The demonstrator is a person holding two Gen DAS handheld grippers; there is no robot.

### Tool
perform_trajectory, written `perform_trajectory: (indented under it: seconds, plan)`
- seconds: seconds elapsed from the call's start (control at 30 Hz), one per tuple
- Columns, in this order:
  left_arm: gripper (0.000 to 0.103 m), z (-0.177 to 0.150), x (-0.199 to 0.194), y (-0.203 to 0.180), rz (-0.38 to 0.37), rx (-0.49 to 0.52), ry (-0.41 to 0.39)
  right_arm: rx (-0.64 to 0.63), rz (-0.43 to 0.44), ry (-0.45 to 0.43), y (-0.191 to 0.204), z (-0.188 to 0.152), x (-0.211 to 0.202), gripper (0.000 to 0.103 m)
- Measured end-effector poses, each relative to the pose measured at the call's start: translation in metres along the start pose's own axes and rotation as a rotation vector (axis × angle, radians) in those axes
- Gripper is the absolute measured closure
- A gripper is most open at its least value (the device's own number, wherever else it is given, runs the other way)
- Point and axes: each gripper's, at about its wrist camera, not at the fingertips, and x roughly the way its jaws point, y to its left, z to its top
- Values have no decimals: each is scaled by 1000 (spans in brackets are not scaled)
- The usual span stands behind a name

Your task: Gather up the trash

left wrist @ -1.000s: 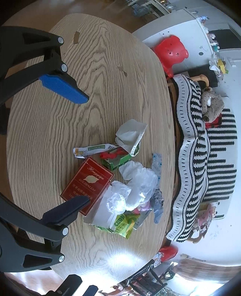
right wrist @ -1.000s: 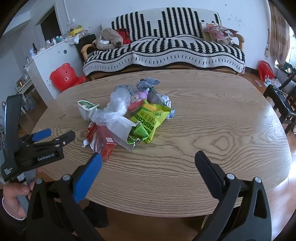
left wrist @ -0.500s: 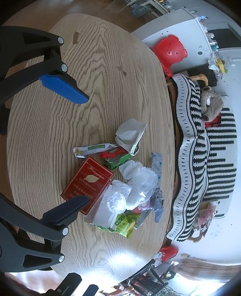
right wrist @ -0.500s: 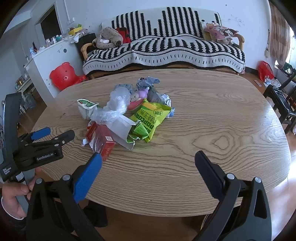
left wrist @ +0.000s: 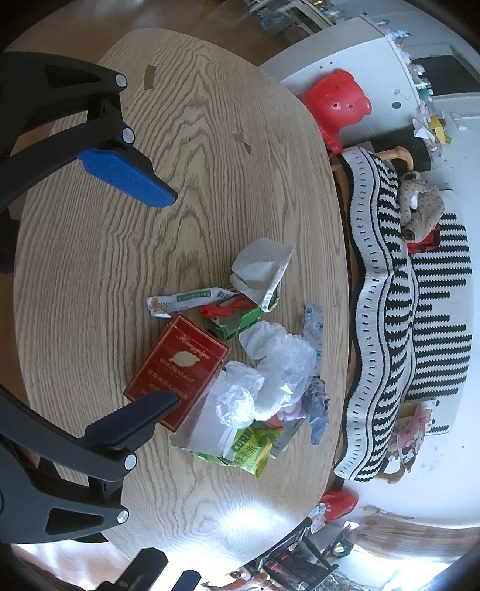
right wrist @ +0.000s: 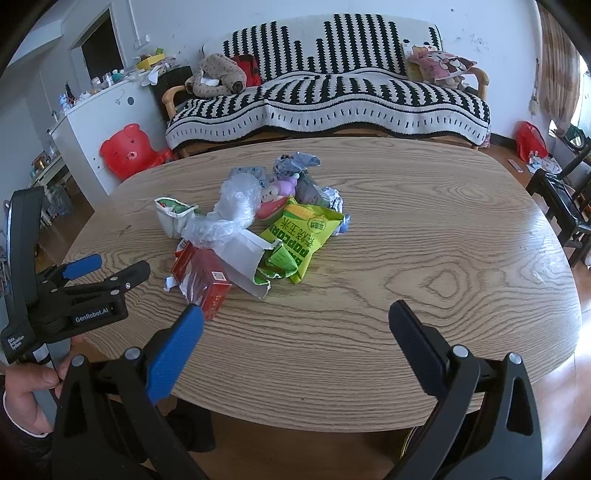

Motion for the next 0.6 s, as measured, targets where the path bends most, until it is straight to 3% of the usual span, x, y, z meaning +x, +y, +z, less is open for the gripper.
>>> perform_trajectory:
  seconds: [0.6]
  plan:
    - [6, -2, 2, 3, -29, 1, 12, 4, 13, 8, 3, 3, 4, 6]
